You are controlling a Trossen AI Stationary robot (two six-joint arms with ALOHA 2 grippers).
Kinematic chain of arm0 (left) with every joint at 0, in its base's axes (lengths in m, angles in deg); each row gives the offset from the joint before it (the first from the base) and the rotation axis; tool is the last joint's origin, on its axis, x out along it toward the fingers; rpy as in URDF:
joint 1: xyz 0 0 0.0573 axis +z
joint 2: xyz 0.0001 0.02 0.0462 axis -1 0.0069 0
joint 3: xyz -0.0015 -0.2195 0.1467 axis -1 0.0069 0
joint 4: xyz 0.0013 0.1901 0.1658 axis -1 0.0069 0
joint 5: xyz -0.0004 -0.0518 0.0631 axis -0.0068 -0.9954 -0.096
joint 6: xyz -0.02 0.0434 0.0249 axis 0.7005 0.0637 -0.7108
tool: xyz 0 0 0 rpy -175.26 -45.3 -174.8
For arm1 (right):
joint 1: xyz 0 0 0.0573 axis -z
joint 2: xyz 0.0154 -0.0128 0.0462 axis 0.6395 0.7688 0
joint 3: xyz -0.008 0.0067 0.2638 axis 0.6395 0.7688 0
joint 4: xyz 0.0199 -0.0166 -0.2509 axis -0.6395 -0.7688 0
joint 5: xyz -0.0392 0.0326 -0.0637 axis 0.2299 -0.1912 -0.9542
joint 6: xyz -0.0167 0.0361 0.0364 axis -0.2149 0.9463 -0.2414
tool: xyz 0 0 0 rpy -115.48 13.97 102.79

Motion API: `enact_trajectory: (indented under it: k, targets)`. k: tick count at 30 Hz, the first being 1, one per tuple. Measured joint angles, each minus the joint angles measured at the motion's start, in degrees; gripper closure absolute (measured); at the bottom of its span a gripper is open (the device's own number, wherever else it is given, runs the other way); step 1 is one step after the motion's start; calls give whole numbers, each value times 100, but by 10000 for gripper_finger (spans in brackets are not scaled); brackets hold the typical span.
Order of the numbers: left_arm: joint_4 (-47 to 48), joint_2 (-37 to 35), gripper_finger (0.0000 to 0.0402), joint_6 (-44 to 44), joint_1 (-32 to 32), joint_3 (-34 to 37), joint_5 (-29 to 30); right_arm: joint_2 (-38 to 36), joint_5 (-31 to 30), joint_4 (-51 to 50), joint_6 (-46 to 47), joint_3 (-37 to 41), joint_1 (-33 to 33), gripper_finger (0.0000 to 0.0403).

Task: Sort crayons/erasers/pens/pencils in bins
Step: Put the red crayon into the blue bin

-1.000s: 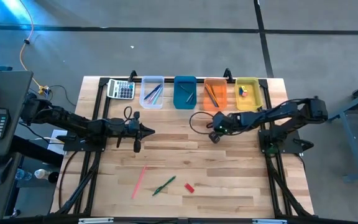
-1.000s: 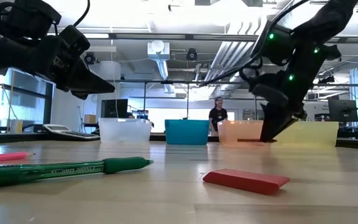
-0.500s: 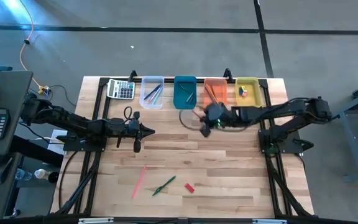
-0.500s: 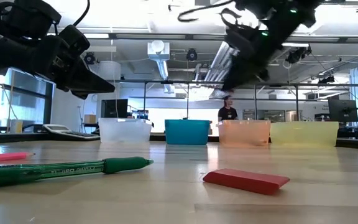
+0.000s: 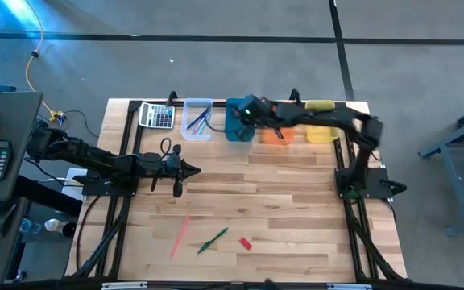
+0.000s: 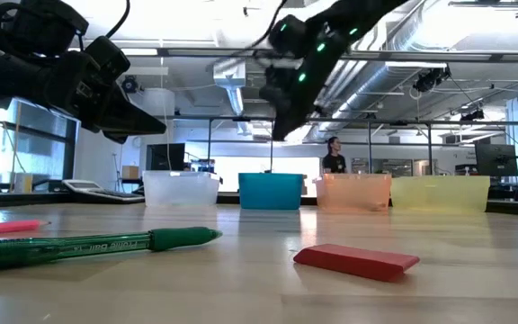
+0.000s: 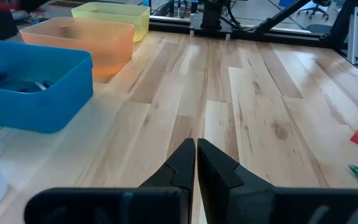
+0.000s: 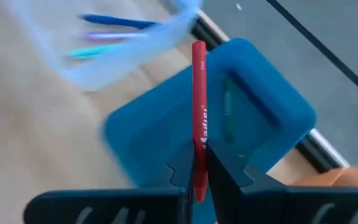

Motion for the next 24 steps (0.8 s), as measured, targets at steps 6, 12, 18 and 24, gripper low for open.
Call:
enact_trajectory:
  k: [6, 12, 18, 24]
  targets:
    - [10, 0, 394, -2, 0, 0, -19, 1225, 202, -527, -4, -1041, 573, 384]
    - [57, 0, 394, -2, 0, 0, -19, 2001, 409, -730, -92, -1553, 794, 384]
    - [101, 0, 394, -7, 0, 2, -17, 2258, 450, -793, -61, -1663, 824, 384]
    - [99, 0, 394, -61, 0, 2, -15, 2258, 448, -773, -109, -1668, 822, 370]
